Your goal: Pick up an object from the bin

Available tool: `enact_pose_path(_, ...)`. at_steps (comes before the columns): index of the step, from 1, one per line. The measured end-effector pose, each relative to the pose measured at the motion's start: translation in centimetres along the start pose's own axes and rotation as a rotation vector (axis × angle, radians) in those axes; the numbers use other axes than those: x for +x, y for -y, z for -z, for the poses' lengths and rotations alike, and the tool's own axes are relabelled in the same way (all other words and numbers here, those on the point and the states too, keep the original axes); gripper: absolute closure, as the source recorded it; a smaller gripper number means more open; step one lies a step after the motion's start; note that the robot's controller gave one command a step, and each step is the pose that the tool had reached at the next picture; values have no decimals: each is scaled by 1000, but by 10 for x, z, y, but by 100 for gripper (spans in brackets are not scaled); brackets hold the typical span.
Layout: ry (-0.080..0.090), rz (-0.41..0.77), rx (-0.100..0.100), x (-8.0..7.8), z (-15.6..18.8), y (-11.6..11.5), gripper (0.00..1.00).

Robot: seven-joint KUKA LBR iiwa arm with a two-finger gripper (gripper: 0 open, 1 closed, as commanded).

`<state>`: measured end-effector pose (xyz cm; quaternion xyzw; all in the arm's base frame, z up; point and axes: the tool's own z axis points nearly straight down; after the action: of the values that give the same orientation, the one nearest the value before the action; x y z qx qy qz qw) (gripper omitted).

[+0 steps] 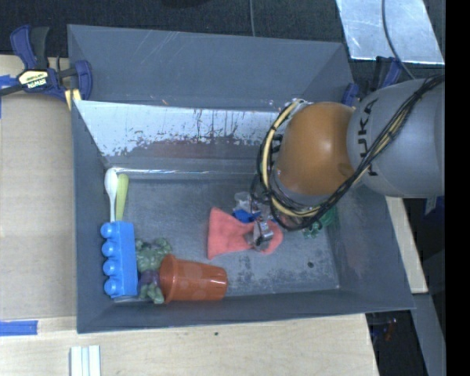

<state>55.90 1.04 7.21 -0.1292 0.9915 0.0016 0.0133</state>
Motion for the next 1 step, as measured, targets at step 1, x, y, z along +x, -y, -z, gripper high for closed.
enact_pose_path(1, 0, -1, 0, 0, 0, 0, 100)
